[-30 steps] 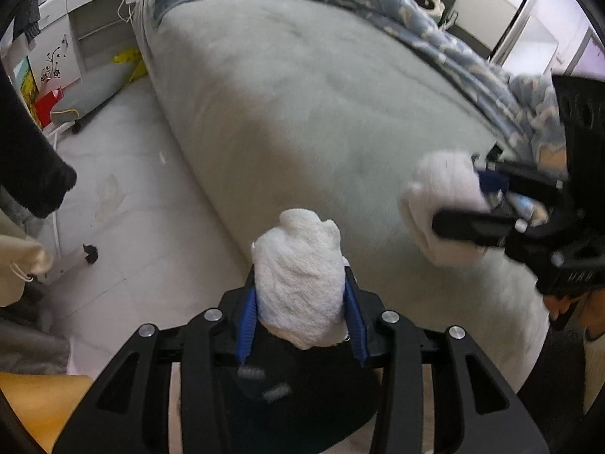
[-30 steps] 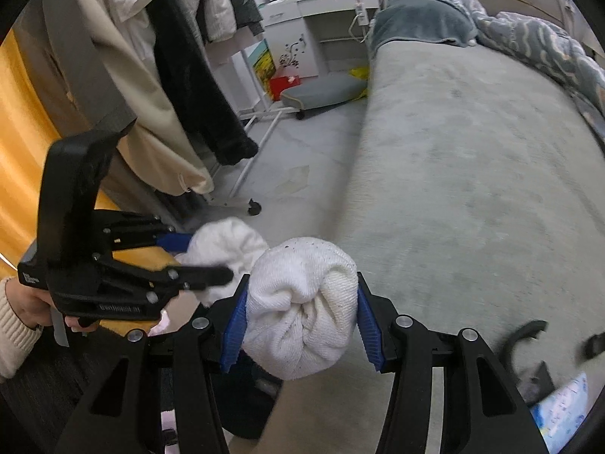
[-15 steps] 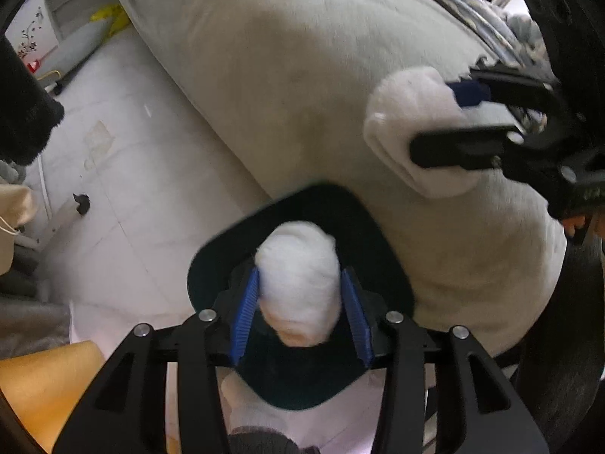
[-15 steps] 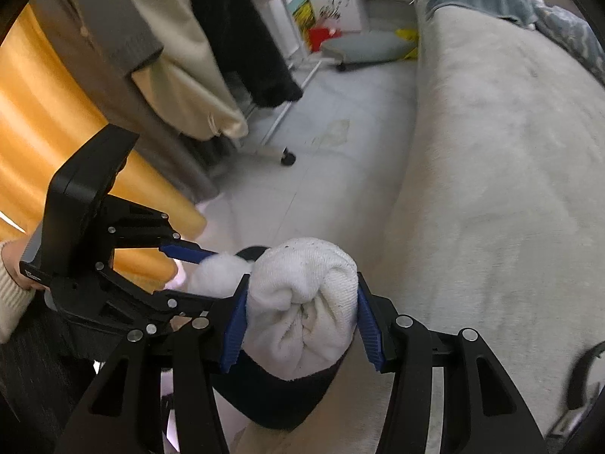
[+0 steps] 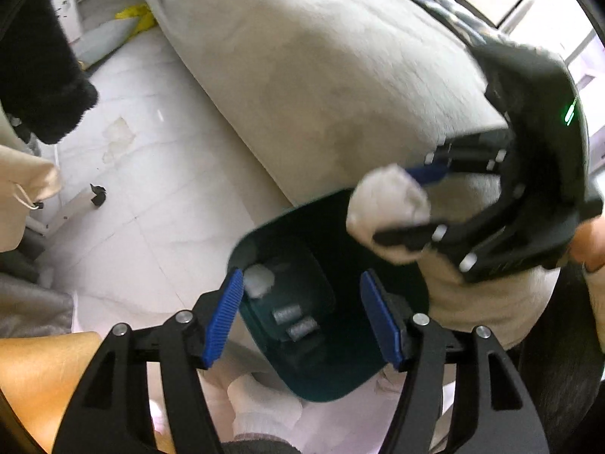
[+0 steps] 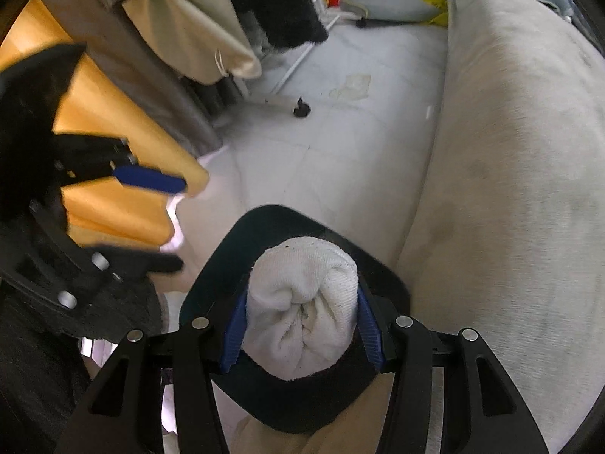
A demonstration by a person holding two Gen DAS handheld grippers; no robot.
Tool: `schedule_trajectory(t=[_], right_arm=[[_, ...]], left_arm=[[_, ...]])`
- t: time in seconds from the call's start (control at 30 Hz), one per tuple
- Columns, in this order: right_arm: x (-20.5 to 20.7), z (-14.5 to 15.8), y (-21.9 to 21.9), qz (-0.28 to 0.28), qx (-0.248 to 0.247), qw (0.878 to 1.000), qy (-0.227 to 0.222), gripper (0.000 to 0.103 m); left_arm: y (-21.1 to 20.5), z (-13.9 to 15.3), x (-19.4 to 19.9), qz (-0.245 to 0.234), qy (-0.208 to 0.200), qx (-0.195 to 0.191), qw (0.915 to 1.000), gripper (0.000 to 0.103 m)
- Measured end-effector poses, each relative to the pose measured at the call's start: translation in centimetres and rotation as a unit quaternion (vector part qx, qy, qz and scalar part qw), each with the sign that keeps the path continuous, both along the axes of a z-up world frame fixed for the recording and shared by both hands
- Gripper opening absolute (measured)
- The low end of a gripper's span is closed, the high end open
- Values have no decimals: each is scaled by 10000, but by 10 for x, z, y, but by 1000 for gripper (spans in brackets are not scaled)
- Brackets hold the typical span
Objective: Collect trash
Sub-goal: 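Carry both tissue balls over the green bin and open both tools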
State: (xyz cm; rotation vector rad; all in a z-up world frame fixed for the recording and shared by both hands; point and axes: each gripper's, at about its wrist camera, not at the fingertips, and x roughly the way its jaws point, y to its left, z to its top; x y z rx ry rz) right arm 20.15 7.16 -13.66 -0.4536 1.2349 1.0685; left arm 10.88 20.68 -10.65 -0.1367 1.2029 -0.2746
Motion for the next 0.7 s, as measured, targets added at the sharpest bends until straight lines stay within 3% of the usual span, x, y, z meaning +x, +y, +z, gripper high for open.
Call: schedule_trajectory(t=[0.23, 0.47, 0.57, 0.7], right_arm=[[-15, -29, 19, 145, -444, 9989, 89, 53], [-27, -47, 24, 277, -782, 9965, 110, 54], [-29, -45, 23, 264, -794, 9964, 100, 56], [-30, -46, 24, 276, -749, 9968, 99, 66]], left_arm=[[16, 25, 1, 407, -511, -126, 9978, 65], [34, 54, -1, 836, -1098, -281, 9900, 59], [34, 67, 0, 958, -1340, -267, 9860, 59], [34, 85, 1, 1083, -1690, -336, 9791, 59]])
